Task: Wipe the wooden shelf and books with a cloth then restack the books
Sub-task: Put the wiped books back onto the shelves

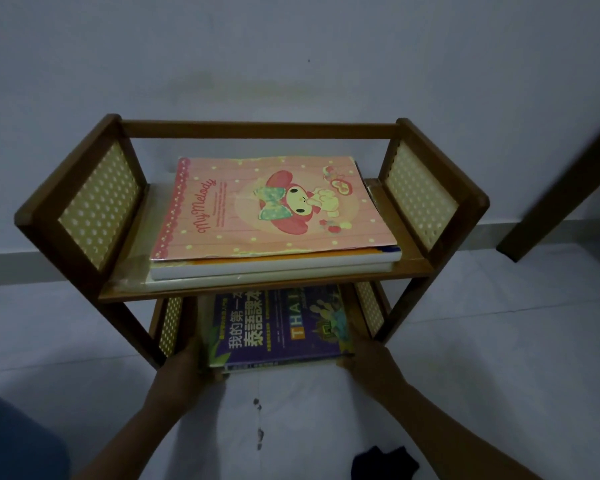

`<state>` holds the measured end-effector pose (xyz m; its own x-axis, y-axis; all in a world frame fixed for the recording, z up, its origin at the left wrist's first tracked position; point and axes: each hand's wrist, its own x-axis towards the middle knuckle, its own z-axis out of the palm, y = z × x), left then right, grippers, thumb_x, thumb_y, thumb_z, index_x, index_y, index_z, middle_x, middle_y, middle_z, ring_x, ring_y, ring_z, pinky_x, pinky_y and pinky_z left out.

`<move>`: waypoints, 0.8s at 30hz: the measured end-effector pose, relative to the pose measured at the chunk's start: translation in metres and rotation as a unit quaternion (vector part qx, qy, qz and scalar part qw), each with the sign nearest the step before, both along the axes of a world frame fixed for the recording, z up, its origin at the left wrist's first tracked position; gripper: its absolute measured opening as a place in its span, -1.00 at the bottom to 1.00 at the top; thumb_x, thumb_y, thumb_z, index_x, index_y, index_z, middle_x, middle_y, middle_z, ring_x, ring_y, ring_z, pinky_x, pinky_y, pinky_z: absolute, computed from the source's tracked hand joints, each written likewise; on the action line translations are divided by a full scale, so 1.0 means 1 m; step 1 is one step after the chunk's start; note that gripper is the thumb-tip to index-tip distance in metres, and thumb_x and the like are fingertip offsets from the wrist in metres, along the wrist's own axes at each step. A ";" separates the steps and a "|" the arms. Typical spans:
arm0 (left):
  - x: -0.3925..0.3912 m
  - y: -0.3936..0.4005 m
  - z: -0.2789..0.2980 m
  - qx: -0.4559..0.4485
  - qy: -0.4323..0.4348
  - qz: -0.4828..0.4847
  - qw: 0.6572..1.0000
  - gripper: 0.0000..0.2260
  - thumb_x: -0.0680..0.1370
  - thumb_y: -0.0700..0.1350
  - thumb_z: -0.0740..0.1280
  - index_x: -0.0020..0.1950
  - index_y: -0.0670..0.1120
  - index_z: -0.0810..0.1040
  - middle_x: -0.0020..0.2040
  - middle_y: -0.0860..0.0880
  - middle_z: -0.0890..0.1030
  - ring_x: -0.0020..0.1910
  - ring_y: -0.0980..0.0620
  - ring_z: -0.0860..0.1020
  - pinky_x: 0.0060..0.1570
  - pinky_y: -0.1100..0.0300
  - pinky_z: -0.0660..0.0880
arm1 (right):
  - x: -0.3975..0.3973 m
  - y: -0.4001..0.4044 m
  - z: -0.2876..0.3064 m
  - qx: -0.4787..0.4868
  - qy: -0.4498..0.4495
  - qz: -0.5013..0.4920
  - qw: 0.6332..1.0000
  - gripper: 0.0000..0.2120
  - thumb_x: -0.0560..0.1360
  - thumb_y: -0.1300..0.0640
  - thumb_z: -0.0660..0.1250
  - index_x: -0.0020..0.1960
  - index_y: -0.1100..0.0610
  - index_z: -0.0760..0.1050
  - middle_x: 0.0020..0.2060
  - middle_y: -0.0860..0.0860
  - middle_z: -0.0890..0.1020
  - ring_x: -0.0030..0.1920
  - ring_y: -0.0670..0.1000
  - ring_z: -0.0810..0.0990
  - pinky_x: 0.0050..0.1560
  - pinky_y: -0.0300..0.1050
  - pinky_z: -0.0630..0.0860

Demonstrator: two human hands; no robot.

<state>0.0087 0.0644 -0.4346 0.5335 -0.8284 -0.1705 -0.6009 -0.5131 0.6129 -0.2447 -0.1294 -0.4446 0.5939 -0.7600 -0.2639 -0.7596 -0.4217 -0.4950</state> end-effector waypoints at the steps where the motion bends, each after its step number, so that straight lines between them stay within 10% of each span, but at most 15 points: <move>1: 0.001 0.000 -0.001 0.005 0.003 0.000 1.000 -0.55 0.46 -0.10 0.45 0.30 -0.11 0.41 0.17 -0.11 0.59 0.11 -0.05 0.57 0.02 0.25 0.45 | 0.000 0.000 0.000 0.001 0.003 -0.002 1.000 -0.28 0.55 0.05 0.27 0.56 0.07 -0.07 0.22 0.15 0.52 0.18 0.13 0.53 0.09 -0.11 0.44; 9: -0.008 0.004 -0.006 -0.029 0.012 0.025 0.999 -0.48 0.42 -0.16 0.48 0.31 -0.14 0.35 0.23 -0.15 0.52 0.17 -0.12 0.53 0.08 0.09 0.49 | -0.009 0.011 0.023 0.138 -0.158 -0.016 0.978 -0.41 0.51 0.25 0.31 0.40 -0.11 0.15 0.20 -0.11 0.44 0.26 -0.06 0.45 0.08 -0.38 0.38; 16: -0.026 0.014 -0.009 -0.090 -0.077 0.020 0.993 -0.39 0.39 -0.10 0.49 0.37 -0.16 0.33 0.29 -0.19 0.40 0.20 -0.18 0.44 0.07 -0.12 0.54 | -0.083 0.035 0.041 0.131 0.126 0.006 0.983 -0.53 0.49 -0.10 0.35 0.29 0.13 0.38 0.23 0.07 0.47 0.14 -0.03 0.45 0.04 -0.24 0.41; 21: -0.071 0.026 0.003 -0.100 -0.039 0.013 0.994 -0.34 0.42 -0.17 0.47 0.44 -0.17 0.24 0.40 -0.20 0.34 0.31 -0.18 0.39 0.16 0.02 0.45 | -0.117 0.091 0.039 0.277 0.166 -0.013 0.946 0.34 -0.06 -0.57 0.27 0.50 0.16 0.04 0.38 0.09 0.32 0.32 0.05 0.38 0.13 -0.21 0.44; 24: -0.092 0.033 0.008 -0.083 -0.017 -0.014 0.996 -0.31 0.45 -0.10 0.44 0.49 -0.15 0.18 0.44 -0.16 0.34 0.37 -0.14 0.36 0.26 0.01 0.41 | -0.113 0.106 0.033 0.298 0.144 -0.032 0.943 0.36 -0.11 -0.53 0.41 0.48 0.15 0.08 0.38 0.08 0.34 0.31 0.05 0.40 0.21 -0.14 0.44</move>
